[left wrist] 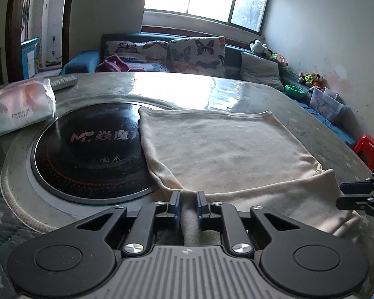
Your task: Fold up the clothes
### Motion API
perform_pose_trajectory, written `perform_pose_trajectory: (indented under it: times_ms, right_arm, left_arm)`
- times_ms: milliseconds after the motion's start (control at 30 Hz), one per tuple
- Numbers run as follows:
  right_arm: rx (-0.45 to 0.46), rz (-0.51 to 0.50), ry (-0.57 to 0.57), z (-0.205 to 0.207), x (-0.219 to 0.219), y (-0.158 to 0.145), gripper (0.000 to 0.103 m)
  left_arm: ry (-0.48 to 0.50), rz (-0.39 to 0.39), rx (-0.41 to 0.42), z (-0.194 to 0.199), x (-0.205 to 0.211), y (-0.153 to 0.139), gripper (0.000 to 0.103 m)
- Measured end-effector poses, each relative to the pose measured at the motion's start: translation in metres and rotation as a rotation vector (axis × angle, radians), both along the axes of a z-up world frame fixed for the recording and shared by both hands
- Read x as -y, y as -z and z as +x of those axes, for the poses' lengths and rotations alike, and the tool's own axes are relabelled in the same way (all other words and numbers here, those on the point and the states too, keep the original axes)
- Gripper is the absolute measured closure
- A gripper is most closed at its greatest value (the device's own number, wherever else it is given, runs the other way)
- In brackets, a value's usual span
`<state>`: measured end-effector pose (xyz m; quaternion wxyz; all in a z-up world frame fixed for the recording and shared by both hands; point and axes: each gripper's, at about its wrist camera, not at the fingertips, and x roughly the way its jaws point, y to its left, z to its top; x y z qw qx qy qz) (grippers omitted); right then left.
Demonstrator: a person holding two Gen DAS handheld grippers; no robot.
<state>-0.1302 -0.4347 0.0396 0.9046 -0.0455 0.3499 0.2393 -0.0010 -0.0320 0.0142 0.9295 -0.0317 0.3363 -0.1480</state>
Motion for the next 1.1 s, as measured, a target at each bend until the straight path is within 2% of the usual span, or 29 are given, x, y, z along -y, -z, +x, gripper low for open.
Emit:
perform_pose_trajectory:
  times_ms: [233,300,467,567,633,667,700,767,933,1100]
  right_arm:
    - [-0.018,-0.025,-0.021,-0.019,0.007,0.0,0.059]
    - [-0.026,-0.037,-0.022,-0.023,0.007,0.002,0.059]
    - [-0.042,-0.045,-0.022,-0.027,0.007,0.007,0.059]
    - [-0.047,-0.049,-0.024,-0.027,0.007,0.009,0.059]
    - [-0.047,-0.046,-0.025,-0.026,0.006,0.009,0.059]
    - [-0.049,-0.046,-0.025,-0.026,0.006,0.009,0.059]
    - [-0.049,-0.047,-0.026,-0.026,0.006,0.009,0.059]
    - [-0.051,-0.047,-0.027,-0.025,0.006,0.009,0.059]
    - [-0.056,-0.045,-0.027,-0.024,0.006,0.009,0.059]
    - [-0.059,-0.043,-0.026,-0.022,0.006,0.01,0.058]
  left_arm:
    - [-0.022,-0.023,-0.009,-0.003,-0.01,-0.003,0.091]
    - [-0.019,-0.001,0.012,-0.007,-0.01,-0.005,0.088]
    - [0.026,0.042,0.073,-0.016,-0.006,-0.012,0.088]
    - [0.055,0.076,0.093,-0.014,-0.001,-0.013,0.082]
    - [0.076,0.092,0.098,-0.012,0.001,-0.012,0.082]
    - [0.086,0.096,0.095,-0.01,0.002,-0.012,0.078]
    - [0.097,0.1,0.092,-0.008,0.002,-0.011,0.068]
    - [0.099,0.122,0.098,-0.005,0.004,-0.009,0.064]
    - [0.164,0.161,0.122,-0.005,0.007,-0.005,0.069]
    - [0.21,0.207,0.124,0.0,0.008,0.001,0.086]
